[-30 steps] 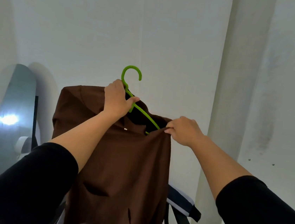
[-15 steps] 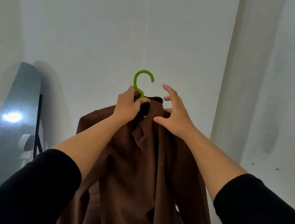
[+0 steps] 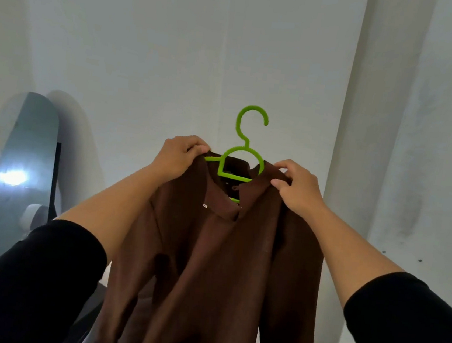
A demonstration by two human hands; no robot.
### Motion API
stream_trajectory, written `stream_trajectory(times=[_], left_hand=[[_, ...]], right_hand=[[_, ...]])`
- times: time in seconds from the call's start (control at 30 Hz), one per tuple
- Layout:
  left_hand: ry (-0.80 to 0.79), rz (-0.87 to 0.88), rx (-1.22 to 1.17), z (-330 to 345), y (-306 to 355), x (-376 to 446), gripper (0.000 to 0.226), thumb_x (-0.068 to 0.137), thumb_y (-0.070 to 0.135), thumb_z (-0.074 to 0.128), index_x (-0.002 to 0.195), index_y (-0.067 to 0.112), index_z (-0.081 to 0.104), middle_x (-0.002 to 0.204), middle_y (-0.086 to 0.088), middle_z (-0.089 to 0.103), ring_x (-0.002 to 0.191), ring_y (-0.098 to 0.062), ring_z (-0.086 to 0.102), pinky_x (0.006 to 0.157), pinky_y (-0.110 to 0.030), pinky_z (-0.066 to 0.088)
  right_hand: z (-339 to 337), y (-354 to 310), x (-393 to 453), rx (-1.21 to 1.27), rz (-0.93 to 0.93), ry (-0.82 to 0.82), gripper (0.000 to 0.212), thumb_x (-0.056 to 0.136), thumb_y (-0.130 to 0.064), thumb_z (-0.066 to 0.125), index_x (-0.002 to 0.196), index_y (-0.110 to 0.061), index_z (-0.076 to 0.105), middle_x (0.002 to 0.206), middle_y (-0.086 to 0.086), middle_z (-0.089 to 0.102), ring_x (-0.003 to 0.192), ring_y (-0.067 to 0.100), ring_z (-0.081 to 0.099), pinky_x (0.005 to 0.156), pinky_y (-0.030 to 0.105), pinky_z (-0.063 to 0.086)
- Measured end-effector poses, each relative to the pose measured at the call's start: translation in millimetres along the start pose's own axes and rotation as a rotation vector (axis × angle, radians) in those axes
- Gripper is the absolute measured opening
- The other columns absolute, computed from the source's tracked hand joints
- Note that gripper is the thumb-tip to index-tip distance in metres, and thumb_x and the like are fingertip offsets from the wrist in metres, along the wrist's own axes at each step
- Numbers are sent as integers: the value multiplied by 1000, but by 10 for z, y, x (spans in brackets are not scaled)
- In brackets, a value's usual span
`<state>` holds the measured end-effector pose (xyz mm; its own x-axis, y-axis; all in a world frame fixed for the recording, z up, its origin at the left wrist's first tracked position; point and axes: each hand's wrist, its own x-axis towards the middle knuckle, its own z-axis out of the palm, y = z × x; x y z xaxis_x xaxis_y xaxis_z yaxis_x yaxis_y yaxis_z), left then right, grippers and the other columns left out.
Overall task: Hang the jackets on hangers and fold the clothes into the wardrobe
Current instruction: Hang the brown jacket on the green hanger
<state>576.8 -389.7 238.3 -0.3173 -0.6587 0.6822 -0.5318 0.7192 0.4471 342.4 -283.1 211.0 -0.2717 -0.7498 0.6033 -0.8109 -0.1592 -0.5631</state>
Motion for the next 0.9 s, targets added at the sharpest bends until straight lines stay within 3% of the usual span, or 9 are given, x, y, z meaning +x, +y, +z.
stream_trajectory(times=[0.13, 0.23, 0.4, 0.47, 0.53, 0.67, 0.77, 0.9], left_hand=[[-73, -71, 45, -25, -200, -53, 28, 99, 30, 41, 97, 24, 68, 102, 2, 68, 97, -14, 57, 78, -21, 32], [-114, -43, 74, 59, -128, -96, 23, 97, 29, 47, 98, 16, 66, 96, -4, 68, 90, -19, 57, 73, -21, 32], [-65, 6, 104, 56, -42, -96, 20, 96, 19, 49, 99, 9, 66, 94, -7, 67, 88, -23, 57, 70, -21, 30], [-58, 3, 107, 40, -38, -79, 20, 96, 17, 49, 101, 9, 66, 95, -6, 67, 85, -19, 54, 72, -22, 31], [-53, 4, 102, 35, -44, -55, 20, 95, 14, 49, 104, 10, 66, 99, -7, 68, 86, -17, 53, 75, -22, 33], [-96, 35, 57, 54, 12, -16, 24, 95, 7, 47, 109, 14, 66, 106, -3, 67, 95, -15, 54, 82, -20, 36], [-170, 104, 25, 116, 164, -10, 32, 93, 1, 46, 112, 18, 65, 110, 2, 65, 100, -9, 53, 85, -15, 34], [-231, 147, 9, 180, 275, 17, 38, 94, -1, 43, 121, 19, 61, 122, 2, 62, 115, -13, 52, 93, -14, 34]], right_hand=[[-41, 77, 41, 31, 30, 21, 25, 87, -19, 63, 112, -24, 61, 104, 7, 65, 101, 24, 57, 84, 28, 41], [-11, 36, 52, 46, 20, 36, 23, 86, -19, 65, 109, -22, 63, 102, 6, 65, 99, 23, 56, 84, 29, 43], [-66, 25, 19, 204, 26, 108, 9, 81, -19, 72, 89, -15, 69, 80, -8, 63, 83, 14, 58, 71, 17, 41], [-102, 43, -2, 232, 42, 164, 8, 83, -20, 69, 83, -13, 65, 83, -6, 61, 83, 15, 59, 67, 14, 41], [-135, 78, -22, 231, 32, 172, 15, 83, -25, 68, 87, -14, 59, 97, 0, 61, 91, 18, 60, 69, 17, 42], [-179, 95, -47, 79, 62, -65, 42, 83, -44, 65, 118, -25, 53, 112, -3, 57, 102, 15, 52, 83, 27, 40], [-131, 81, -5, -93, 2, -101, 32, 90, -35, 58, 118, -19, 61, 116, 1, 63, 108, 20, 55, 86, 29, 41], [-77, 69, -15, -99, -3, -39, 21, 93, -23, 55, 106, -13, 67, 101, 6, 67, 90, 19, 53, 75, 25, 36]])
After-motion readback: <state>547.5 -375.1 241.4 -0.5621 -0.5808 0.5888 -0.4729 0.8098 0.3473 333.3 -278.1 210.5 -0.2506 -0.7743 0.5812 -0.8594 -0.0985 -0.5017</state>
